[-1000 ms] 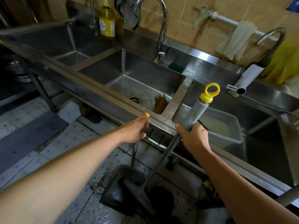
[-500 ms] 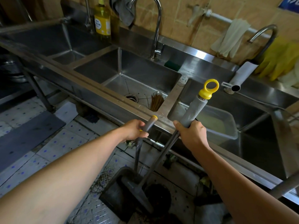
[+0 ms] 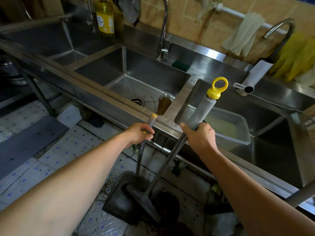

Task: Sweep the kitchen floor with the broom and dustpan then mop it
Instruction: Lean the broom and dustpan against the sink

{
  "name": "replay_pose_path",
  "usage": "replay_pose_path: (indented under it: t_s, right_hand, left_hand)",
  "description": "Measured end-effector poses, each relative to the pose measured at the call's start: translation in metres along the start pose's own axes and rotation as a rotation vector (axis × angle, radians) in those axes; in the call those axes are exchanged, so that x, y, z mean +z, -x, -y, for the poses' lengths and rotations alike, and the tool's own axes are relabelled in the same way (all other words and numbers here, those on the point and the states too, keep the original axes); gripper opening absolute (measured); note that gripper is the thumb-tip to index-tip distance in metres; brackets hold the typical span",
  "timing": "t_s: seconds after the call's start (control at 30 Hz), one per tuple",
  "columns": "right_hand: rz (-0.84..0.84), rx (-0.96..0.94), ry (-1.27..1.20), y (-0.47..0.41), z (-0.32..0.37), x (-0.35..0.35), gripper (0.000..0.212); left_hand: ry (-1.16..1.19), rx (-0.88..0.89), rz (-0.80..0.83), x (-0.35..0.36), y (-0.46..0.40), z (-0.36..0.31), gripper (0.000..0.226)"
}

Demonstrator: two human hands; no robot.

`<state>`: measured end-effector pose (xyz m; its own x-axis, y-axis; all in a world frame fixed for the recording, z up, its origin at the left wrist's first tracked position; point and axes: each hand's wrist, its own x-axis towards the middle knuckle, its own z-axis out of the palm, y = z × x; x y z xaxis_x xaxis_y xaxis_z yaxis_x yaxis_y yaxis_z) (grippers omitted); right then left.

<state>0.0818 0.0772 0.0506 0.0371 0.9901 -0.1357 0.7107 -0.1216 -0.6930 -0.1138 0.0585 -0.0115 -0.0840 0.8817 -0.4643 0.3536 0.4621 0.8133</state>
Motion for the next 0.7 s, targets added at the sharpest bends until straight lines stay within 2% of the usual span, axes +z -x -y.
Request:
replay_pose_path:
  t_s: [0.3,0.47,0.7]
  right_hand:
    - [0.031,-0.010,0.013,-0.010,0.002,0.002,0.050]
    - [0.033,-0.022,0.009,-0.013,0.002,0.005,0.050]
    - [0.060,-0.076,0.034,-0.012,0.005,0.009,0.053]
  left_hand:
    - [-0.166,-0.044,0.056,-0.020,-0.006,-0.008,0.031]
    - [-0.184,-0.012,-0.037,-0.013,-0.009,-0.003,0.029]
    - [0.036,0.019,-0.074,-0.011,0.000,0.002,0.030]
